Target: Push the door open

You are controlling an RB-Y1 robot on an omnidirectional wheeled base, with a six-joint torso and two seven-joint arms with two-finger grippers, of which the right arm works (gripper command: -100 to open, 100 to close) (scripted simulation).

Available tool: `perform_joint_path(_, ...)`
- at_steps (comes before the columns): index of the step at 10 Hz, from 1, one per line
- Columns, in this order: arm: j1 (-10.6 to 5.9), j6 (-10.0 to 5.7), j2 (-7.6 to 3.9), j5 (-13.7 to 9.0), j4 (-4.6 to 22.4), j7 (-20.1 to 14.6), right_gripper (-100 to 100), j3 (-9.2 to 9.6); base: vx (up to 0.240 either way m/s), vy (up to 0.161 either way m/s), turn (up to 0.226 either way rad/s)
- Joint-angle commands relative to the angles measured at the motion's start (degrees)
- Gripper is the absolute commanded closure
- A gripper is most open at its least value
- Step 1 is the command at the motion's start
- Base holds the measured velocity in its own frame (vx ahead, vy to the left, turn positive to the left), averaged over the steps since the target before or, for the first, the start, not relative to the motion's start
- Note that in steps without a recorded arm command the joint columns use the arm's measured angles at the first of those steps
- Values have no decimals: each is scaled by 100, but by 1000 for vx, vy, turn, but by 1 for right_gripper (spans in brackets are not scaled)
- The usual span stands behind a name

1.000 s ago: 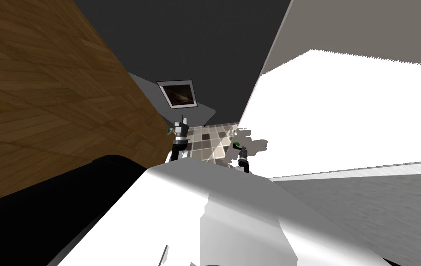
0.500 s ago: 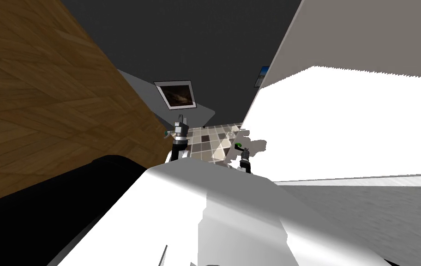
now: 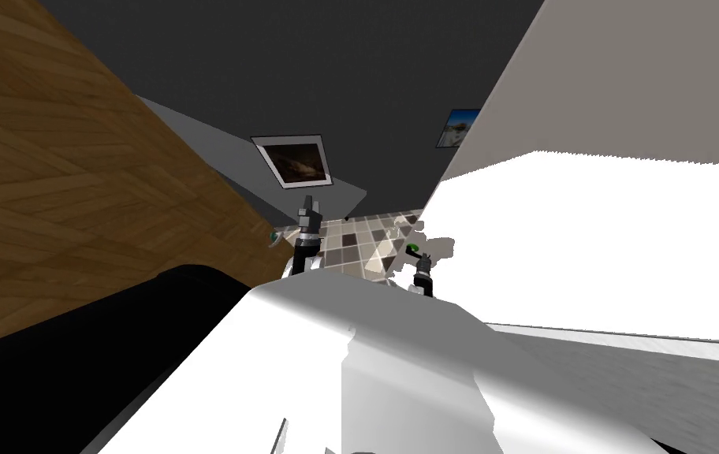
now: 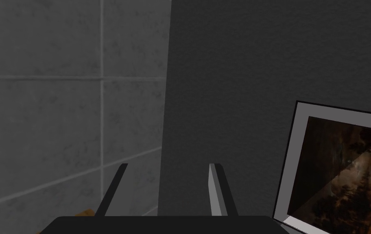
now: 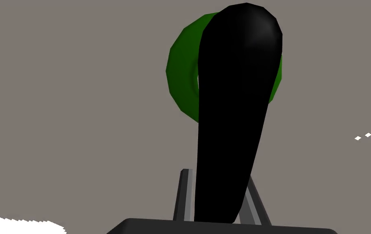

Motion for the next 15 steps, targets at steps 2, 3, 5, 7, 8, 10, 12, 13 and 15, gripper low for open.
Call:
perform_joint_path(2,94,56,-67,-85,-219,66,100,-166,157,25,-33)
perform_joint_path(3,96,53,-81,-119,-217,86,100,-226,203,40,-65)
perform_joint_path(5,99,46,-98,-190,-212,128,100,-351,205,42,-45)
perform_joint_path(7,103,39,-104,-262,-207,170,100,-475,199,61,-68)
perform_joint_path(8,105,36,-103,-297,-205,191,100,-537,185,82,-97)
perform_joint_path(10,109,29,-93,-366,-200,232,100,-657,199,34,-42)
perform_joint_path(12,112,23,-73,-430,-195,270,100,-770,185,40,-58)
perform_joint_path(13,113,20,-59,-460,-193,288,100,-821,179,42,-60)
perform_joint_path(15,116,14,-29,-514,-189,320,100,-916,184,65,-73)
